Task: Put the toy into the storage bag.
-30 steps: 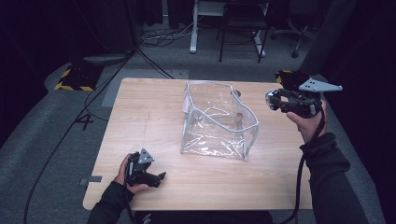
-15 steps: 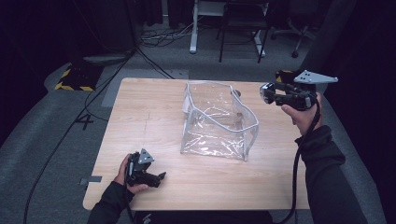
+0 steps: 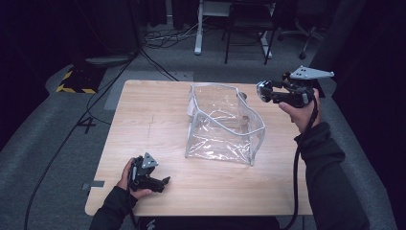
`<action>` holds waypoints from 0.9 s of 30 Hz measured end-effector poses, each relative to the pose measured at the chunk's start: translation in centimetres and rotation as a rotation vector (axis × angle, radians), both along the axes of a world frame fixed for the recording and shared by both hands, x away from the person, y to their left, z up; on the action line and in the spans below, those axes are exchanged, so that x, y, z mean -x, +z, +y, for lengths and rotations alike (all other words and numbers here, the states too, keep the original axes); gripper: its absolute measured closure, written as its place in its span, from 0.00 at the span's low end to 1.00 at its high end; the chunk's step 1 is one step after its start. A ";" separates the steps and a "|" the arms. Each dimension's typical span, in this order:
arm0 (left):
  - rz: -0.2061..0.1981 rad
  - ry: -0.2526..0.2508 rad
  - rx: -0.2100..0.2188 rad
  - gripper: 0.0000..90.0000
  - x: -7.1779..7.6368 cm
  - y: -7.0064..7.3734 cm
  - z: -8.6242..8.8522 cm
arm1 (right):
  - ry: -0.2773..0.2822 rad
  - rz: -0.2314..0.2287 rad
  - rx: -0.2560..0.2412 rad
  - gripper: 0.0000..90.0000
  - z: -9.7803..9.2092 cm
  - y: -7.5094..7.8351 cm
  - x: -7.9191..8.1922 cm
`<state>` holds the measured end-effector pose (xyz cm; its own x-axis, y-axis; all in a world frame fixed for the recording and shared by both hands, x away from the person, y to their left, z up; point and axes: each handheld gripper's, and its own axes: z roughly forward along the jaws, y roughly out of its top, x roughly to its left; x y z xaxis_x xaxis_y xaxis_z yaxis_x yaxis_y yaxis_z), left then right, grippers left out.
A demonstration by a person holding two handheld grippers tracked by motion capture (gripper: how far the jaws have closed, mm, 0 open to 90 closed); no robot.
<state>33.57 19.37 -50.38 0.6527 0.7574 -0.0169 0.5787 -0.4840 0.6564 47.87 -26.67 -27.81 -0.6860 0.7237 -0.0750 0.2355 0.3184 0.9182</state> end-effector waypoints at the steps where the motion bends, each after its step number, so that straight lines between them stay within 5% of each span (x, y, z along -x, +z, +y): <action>1: -0.001 0.000 0.001 0.02 0.0 0.0 0.0 | 0.002 0.002 0.003 0.54 0.1 0.0 -0.1; 17: -0.003 0.002 0.001 0.02 0.0 0.0 0.0 | 0.093 0.009 0.004 0.54 4.1 -0.3 -1.9; 27: -0.002 -0.001 -0.001 0.02 0.0 0.0 0.0 | 0.138 0.058 -0.002 0.54 5.3 -1.5 -3.2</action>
<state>33.57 19.37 -50.39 0.6537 0.7566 -0.0149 0.5770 -0.4856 0.6567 51.03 -21.32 -29.33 -0.7822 0.6223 -0.0307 0.2424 0.3493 0.9051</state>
